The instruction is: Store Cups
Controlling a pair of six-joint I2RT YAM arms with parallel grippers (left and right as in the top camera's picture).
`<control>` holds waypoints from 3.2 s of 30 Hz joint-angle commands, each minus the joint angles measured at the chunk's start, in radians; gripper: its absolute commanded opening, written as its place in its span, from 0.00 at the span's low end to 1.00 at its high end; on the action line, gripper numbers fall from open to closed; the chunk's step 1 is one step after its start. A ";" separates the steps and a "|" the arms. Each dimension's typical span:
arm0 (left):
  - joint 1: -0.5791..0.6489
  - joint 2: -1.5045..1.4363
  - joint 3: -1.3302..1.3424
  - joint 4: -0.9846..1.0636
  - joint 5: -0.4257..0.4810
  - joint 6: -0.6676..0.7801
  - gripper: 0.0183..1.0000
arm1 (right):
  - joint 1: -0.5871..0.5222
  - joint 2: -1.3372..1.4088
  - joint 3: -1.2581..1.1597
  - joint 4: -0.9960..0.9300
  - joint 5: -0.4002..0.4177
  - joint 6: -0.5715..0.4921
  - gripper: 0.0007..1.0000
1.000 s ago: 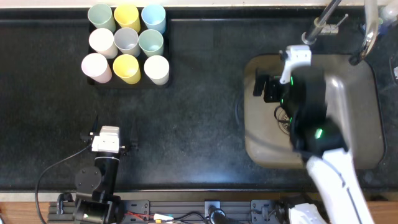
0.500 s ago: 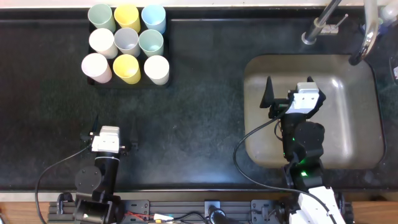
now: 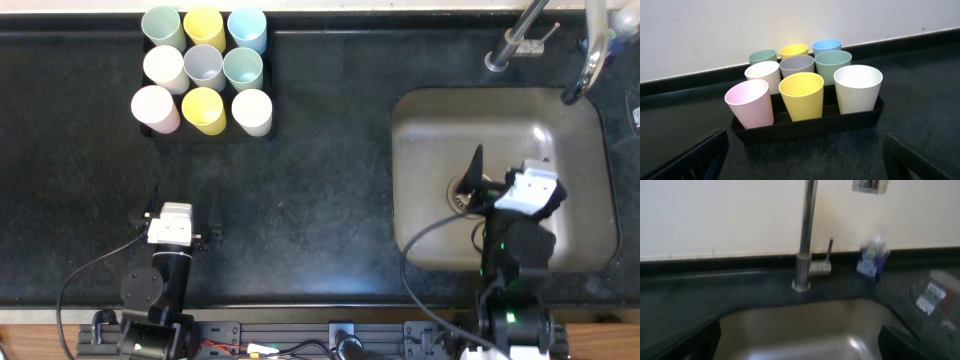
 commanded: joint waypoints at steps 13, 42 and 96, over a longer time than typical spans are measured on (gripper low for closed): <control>0.004 -0.008 -0.001 -0.003 0.006 0.018 1.00 | 0.047 -0.422 -0.309 0.118 0.001 -0.003 1.00; 0.004 -0.008 -0.001 -0.003 0.006 0.018 1.00 | 0.062 -0.448 -0.308 0.052 -0.007 -0.003 1.00; 0.085 -0.008 -0.001 -0.003 0.006 0.018 1.00 | 0.080 -0.447 -0.307 0.053 -0.007 -0.003 1.00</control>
